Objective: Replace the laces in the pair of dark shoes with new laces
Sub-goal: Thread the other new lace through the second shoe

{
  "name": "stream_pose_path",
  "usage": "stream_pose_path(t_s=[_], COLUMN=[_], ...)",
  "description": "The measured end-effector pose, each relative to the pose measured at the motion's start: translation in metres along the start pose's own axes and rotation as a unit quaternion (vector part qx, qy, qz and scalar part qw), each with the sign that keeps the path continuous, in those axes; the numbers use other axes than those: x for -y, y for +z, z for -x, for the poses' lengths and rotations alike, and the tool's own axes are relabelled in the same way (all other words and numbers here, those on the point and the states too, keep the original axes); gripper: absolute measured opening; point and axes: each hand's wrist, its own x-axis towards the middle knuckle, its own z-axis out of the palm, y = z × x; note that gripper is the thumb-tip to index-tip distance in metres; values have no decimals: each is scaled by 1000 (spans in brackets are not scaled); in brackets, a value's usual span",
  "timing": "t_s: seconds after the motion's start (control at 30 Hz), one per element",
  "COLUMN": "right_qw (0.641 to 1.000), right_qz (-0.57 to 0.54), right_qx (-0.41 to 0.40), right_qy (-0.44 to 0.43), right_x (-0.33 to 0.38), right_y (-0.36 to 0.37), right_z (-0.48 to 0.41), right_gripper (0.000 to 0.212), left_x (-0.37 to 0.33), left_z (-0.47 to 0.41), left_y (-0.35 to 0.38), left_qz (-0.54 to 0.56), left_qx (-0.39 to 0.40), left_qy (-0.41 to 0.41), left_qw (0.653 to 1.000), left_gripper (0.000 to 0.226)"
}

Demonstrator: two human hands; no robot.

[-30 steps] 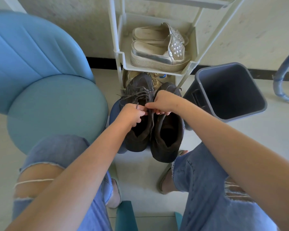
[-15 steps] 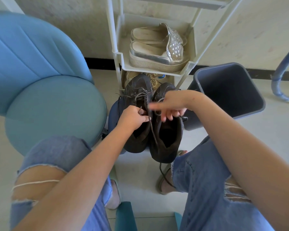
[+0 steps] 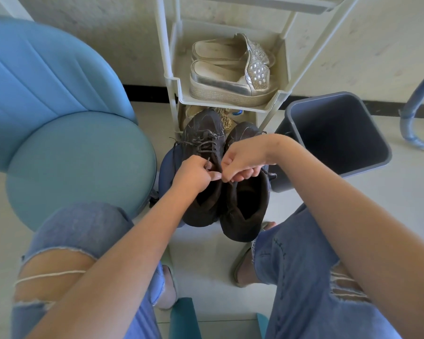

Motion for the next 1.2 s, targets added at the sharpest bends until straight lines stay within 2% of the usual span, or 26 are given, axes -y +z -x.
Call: stream_pose_path(t_s=[0.07, 0.17, 0.23, 0.27, 0.33, 0.4, 0.47, 0.53, 0.63, 0.7, 0.77, 0.83, 0.87, 0.93, 0.97, 1.03, 1.07, 1.1, 1.2], right_qw=[999, 1000, 997, 990, 965, 931, 895, 868, 845, 815, 777, 742, 736, 738, 737, 739, 752, 774, 838], right_qz=[24, -1, 7, 12, -13, -92, -186, -241, -312, -346, -365, -407, -419, -429, -434, -438, -422, -388, -256], right_qx=[15, 0, -79, -139, -257, -333, -363, -371, -328, -331, -371, -396, -400, -408, -415, -425, -428, -431, -450], right_qy=[16, 13, 6, -6, -53, -116, -181, -227, -286, -326, -353, -356, -351, -325, -310, -284, -271, -253, -171], right_x=[-3, -6, -8, -9, -9, -2, 8, 19, 24, 24, 24, 24, 24, 22, 20, 15, 12, 9, 1], right_y=[-5, -10, -12, -13, -14, -14, -12, -12, -11, -10, -8, -8, -8, -10, -12, -17, -19, -21, -25], right_z=[4, 6, 5, 4, 2, 2, 0, -2, -3, -2, -3, -5, -6, -7, -9, -11, -12, -13, -18], right_gripper=[20, 27, 40, 41, 27, 10, 19, 32, 39, 36, 34, 28, 23, 15, 15, 13, 13, 14, 23], left_x=[-2, -3, -6, -9, -18, -27, -37, -45, -54, -58, -62, -63, -62, -59, -55, -45, -40, -35, -25], left_z=[1, 4, 7, 8, 10, 6, 2, -3, -7, -10, -13, -18, -20, -25, -27, -30, -30, -28, -18], left_y=[0, -8, -22, -31, -51, -69, -81, -85, -85, -86, -86, -82, -78, -72, -70, -69, -68, -66, -49], left_qz=[-11, -39, -24, -10, 12, 59, 103, 88, 45, 32, 22, 21, 30, 59, 69, 67, 57, 41, -41], left_qx=[5, 4, 8, 5, -39, -125, -172, -172, -137, -107, -88, -83, -75, -61, -82, -182, -225, -233, -194], left_qy=[-1, 21, 32, 38, 61, 88, 122, 172, 200, 215, 227, 238, 241, 224, 208, 167, 141, 117, 70], left_qw=[1000, 999, 999, 999, 997, 987, 972, 966, 969, 970, 970, 967, 967, 971, 972, 967, 962, 965, 978], left_gripper=[41, 22, 11, 13, 17, 13, 30, 47, 71, 77, 78, 79, 80, 82, 81, 66, 51, 37, 11])
